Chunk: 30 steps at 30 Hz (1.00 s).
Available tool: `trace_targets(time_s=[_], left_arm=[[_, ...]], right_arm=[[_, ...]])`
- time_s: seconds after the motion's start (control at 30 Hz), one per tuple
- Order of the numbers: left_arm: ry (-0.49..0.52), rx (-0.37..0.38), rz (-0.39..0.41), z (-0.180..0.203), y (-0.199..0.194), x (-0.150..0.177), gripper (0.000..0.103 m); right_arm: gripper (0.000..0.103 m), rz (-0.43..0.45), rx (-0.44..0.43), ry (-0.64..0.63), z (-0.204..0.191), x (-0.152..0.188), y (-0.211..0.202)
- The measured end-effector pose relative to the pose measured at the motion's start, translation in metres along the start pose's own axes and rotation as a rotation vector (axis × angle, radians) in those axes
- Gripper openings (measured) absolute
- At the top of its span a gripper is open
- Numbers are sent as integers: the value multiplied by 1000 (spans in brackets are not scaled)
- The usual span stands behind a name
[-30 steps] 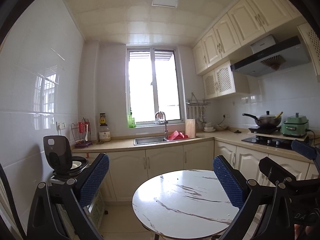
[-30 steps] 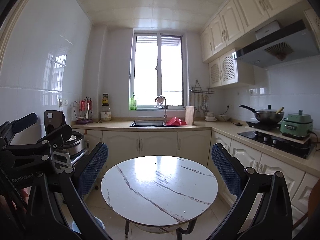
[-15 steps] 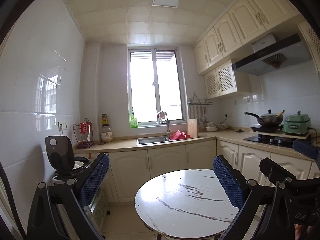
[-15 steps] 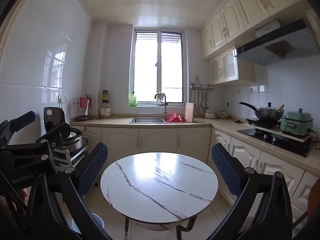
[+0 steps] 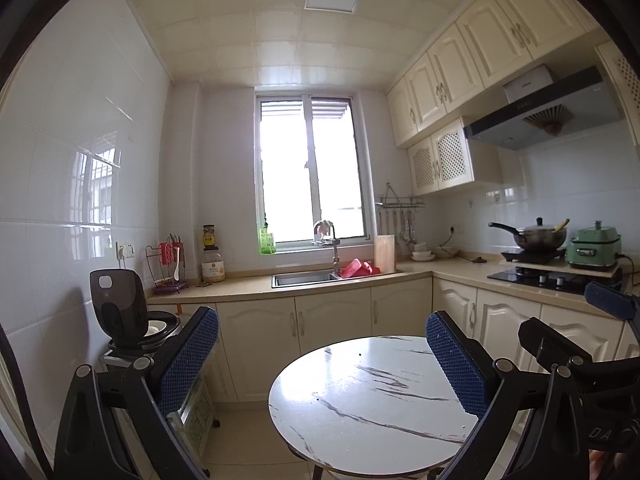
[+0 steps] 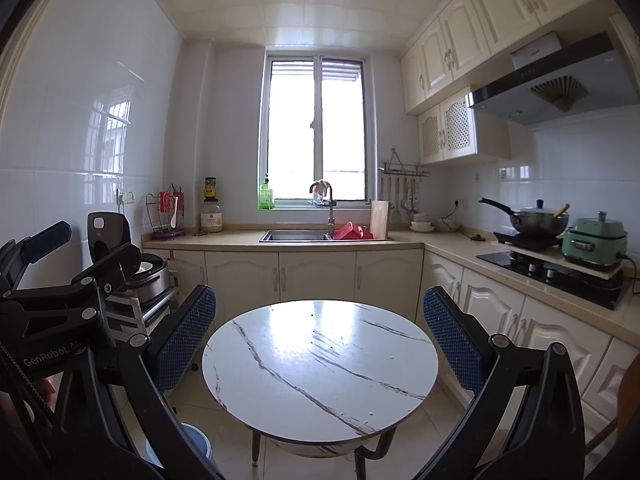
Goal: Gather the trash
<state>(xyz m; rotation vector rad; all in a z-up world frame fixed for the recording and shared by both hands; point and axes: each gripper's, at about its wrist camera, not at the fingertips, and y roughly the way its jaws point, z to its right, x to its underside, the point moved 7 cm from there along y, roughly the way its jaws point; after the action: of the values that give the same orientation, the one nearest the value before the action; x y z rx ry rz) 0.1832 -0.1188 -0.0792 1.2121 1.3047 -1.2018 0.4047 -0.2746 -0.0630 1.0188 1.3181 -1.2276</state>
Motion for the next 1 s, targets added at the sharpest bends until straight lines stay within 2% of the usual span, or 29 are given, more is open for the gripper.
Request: trace_targets(time_s=[1.0], left_arm=[[-1,-8,3,-2,5,5,102]], right_arm=[[103,-2,-2,1,2,-1,1]])
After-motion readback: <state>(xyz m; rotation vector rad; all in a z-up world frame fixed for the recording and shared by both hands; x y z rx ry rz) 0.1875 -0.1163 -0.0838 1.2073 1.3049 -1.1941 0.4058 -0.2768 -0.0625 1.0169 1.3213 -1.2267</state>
